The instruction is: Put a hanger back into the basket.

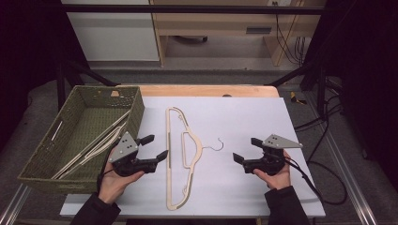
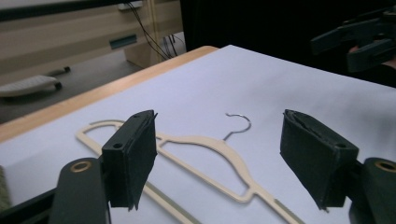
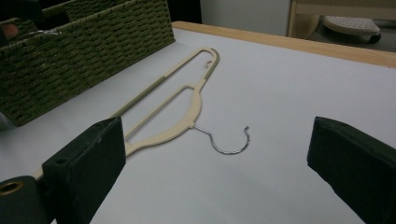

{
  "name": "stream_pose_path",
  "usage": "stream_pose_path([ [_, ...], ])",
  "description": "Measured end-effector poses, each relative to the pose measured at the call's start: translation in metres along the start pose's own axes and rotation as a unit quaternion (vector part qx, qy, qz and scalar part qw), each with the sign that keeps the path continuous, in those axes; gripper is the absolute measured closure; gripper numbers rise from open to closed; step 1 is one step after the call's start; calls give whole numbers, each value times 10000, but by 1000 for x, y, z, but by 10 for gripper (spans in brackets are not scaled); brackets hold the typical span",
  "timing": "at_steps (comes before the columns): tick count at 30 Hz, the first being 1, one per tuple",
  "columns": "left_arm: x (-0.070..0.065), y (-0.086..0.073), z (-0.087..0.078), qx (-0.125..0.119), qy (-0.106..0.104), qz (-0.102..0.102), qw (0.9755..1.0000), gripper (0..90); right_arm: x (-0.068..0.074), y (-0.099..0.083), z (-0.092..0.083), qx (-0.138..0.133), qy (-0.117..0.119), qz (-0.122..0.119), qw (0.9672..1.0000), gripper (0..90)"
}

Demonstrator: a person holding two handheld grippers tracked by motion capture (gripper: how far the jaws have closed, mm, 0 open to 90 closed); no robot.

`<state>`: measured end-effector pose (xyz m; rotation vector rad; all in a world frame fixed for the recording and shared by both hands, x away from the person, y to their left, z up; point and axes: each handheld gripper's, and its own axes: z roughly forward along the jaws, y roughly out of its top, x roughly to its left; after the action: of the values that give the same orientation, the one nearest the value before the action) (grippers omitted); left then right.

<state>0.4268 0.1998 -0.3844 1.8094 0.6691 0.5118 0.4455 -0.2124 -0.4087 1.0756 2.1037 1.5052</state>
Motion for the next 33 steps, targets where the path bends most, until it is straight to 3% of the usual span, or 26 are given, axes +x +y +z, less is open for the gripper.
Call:
stream_pose_path([
  [7,-10,-19,9,242,28,-5,9997,161,0,7,22,69,30,-25,10000,97],
  [16,-11,-34,11,377,-65,-98,9992,132,3,16,60,378,44,-240,9990,207],
  [23,-8,-39,10,484,-142,-143,9986,98,4,13,94,881,110,-449,9950,314],
  [28,-9,-41,12,580,-171,-105,9981,74,3,6,117,1222,140,-453,9914,395],
  [33,-10,-41,12,640,-165,-119,9977,71,1,-3,132,1425,33,-569,9882,476],
])
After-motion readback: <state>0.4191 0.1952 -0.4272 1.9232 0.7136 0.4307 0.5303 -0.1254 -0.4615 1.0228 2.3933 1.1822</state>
